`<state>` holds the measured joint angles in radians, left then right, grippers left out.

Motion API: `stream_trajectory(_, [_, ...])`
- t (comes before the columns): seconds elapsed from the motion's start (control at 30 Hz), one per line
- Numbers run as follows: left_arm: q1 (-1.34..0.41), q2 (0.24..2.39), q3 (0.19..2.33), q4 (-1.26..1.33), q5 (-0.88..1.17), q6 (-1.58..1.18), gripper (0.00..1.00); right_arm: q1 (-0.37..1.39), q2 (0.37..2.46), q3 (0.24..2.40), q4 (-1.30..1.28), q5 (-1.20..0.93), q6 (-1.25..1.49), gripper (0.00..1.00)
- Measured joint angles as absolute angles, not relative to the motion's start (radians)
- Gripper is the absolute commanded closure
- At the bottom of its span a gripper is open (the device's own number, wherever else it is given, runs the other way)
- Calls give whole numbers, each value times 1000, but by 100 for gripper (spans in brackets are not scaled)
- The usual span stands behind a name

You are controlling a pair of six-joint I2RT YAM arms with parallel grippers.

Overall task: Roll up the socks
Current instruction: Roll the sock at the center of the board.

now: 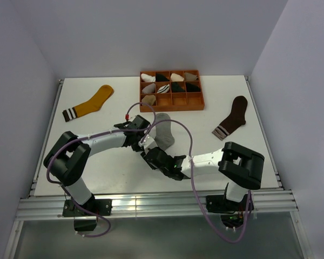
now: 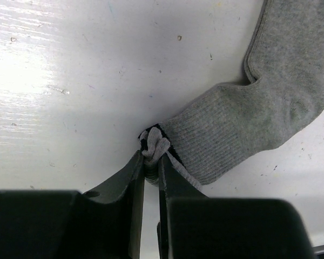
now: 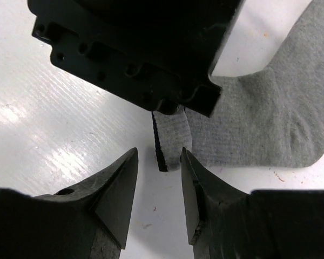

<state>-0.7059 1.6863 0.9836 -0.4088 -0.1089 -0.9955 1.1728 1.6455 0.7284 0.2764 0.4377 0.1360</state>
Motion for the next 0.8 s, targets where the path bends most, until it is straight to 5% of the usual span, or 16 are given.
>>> stream_trajectory(0.33, [-702,1693,989,-409,-97,-985,100,1174,1752,762,302,496,133,64])
stream_trajectory(0.5, [-697,1704,1003,-410,-91,-976,98,1174,1770,775,302,542,148,96])
stream_trajectory(0.8, [-667,1703,1015,-397,-110,-966,59,1071,1739,779,291,365,231,100])
